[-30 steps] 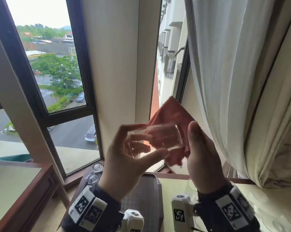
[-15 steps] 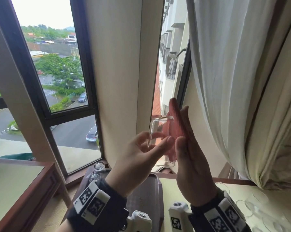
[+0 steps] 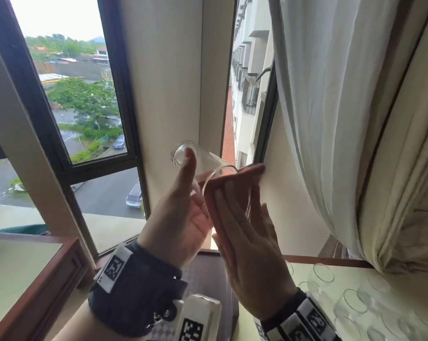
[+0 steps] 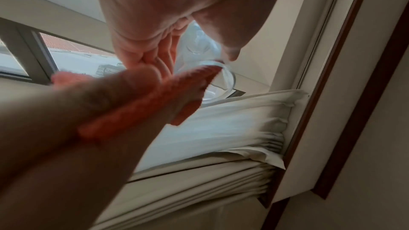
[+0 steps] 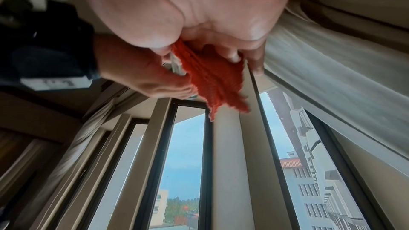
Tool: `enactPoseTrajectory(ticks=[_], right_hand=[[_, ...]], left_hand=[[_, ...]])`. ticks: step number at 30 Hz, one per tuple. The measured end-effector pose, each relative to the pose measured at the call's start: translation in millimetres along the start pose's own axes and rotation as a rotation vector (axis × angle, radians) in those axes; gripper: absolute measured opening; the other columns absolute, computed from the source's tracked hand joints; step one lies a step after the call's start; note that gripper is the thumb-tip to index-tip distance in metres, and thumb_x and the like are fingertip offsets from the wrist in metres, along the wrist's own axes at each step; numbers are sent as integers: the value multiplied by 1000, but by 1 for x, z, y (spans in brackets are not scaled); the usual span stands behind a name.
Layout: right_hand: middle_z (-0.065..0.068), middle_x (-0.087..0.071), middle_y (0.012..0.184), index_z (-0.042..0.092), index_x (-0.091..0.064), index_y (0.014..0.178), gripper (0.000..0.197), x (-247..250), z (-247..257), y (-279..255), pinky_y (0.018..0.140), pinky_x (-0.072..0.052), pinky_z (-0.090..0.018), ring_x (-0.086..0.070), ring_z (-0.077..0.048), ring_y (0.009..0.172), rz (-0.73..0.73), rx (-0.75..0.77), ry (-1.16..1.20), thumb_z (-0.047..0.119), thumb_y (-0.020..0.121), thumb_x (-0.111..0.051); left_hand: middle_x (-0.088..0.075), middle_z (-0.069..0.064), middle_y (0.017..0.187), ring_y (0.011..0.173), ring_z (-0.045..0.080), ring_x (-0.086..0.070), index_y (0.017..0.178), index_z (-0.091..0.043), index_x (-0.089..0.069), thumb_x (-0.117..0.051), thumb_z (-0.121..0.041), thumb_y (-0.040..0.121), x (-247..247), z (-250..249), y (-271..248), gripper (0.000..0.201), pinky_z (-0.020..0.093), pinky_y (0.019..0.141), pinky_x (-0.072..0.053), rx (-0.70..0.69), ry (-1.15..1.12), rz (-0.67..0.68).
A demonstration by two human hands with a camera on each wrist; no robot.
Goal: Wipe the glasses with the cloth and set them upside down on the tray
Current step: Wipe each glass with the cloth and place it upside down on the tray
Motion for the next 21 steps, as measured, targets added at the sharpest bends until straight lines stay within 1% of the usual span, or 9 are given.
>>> enactPoseTrajectory(ticks=[4,7,10,12,15,17,18,19,21], right_hand=[[10,-13,169,28,-19,161,58,1,3,5,115,-23,-71,-6,-32,156,20,-49,-57,39,108,-37],[16,-13,168,33,-20,161,55,8,5,15,117,-16,-71,-2,-25,157,68,-79,-88,47,108,-27],[21,-15,166,34,-23,159,57,9,8,21,120,-11,-67,-8,-16,156,109,-81,-93,55,106,-19],[19,-30,162,31,-34,154,54,10,9,23,119,-17,-65,-23,-17,153,80,-73,-44,54,106,-29],[7,-55,148,19,-57,132,42,16,12,19,112,-35,-61,-50,-23,139,-84,-11,65,48,102,-53],[3,-58,145,15,-64,122,39,20,12,16,107,-43,-57,-56,-24,132,-162,36,75,46,99,-60],[4,-58,145,15,-67,122,41,21,12,15,105,-45,-56,-57,-23,131,-166,50,70,47,98,-62],[5,-57,146,16,-67,125,44,20,11,14,104,-45,-55,-55,-22,132,-151,57,62,49,96,-63],[9,-48,153,22,-61,138,54,14,11,11,105,-43,-57,-51,-21,137,-72,55,30,52,94,-65]], left_hand=[[-69,25,134,127,38,-67,144,-1,-53,-57,-69,94,0,1,1,85,54,117,-46,-36,71,9],[-70,29,128,121,38,-70,134,7,-61,-56,-66,96,0,5,-1,82,46,110,-53,-56,177,65],[-72,25,129,124,35,-70,134,4,-64,-54,-66,95,-1,8,-5,81,47,114,-50,-25,201,68],[-71,22,133,126,34,-69,140,-2,-62,-49,-66,95,2,10,-5,79,47,114,-51,19,146,48],[-72,21,131,125,36,-69,136,-9,-65,-44,-69,98,8,11,-3,75,54,111,-52,61,65,5],[-75,17,127,120,33,-72,136,-11,-67,-42,-73,97,11,11,-3,77,53,107,-53,80,54,-8],[-76,17,126,117,31,-74,136,-11,-67,-42,-75,97,12,11,-3,79,50,103,-56,94,47,-6],[-75,18,126,115,32,-74,137,-9,-67,-44,-76,96,12,12,-3,82,49,101,-58,114,26,0],[-73,22,129,117,37,-72,139,-5,-64,-48,-76,95,14,12,-2,86,53,104,-55,136,-48,18]])
Point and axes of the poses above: each hand's wrist, its own y-axis towards the middle knuckle, its own x-axis out of the back of the hand, z = x × y, the point moved 7 cm from there along y, towards the middle knuckle
